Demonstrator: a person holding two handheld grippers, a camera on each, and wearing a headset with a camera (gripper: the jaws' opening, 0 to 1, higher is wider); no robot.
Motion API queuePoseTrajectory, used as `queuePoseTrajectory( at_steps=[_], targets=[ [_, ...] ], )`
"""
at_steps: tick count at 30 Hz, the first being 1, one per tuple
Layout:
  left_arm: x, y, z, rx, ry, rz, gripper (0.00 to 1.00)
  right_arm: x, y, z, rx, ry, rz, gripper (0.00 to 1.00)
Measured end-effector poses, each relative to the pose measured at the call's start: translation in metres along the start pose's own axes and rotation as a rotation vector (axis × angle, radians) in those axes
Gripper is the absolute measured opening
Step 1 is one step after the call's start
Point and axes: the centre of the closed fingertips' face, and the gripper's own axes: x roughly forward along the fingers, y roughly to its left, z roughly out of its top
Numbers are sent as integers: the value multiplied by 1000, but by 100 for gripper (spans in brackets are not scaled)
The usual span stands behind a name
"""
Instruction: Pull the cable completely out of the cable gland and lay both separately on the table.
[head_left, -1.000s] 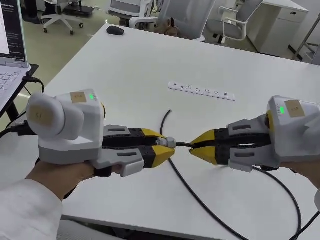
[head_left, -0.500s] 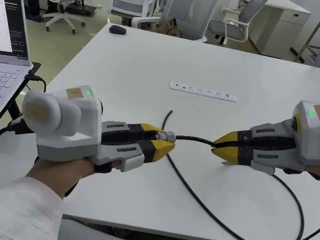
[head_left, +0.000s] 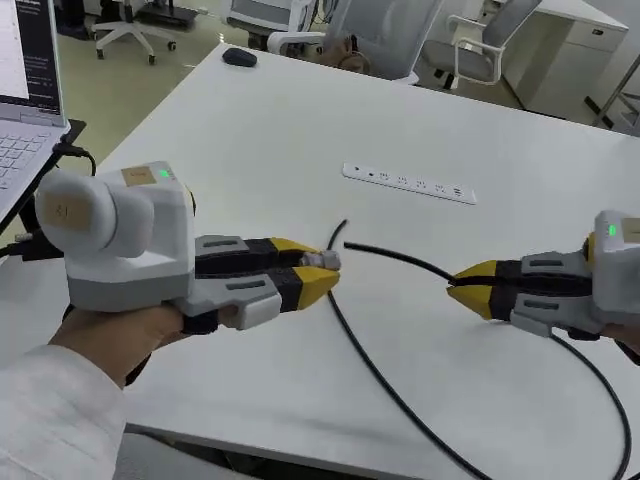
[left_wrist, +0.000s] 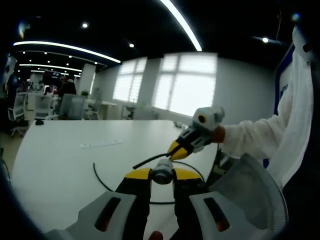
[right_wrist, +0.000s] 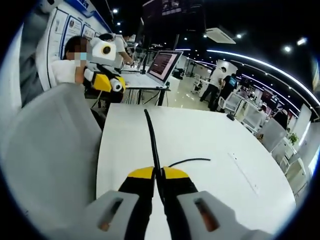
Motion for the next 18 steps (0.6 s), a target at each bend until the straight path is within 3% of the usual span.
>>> queuePoseTrajectory(
  at_steps=[6, 10, 11, 14, 18],
  targets=[
    [0, 1, -2, 6, 9, 5, 18, 46, 17, -9, -2, 23, 89, 4],
    [0, 4, -2, 1, 9, 18, 18, 82, 26, -30, 17, 64, 94, 5],
    [-1, 5, -1, -1, 5, 23, 18, 90, 28, -36, 71, 74, 86, 5],
    [-2, 8, -1, -10, 0, 38, 18, 106, 39, -47, 88, 86, 118, 5],
    [-3, 10, -1, -16, 0, 44, 18, 122, 47, -69, 80, 156, 133, 5]
  ],
)
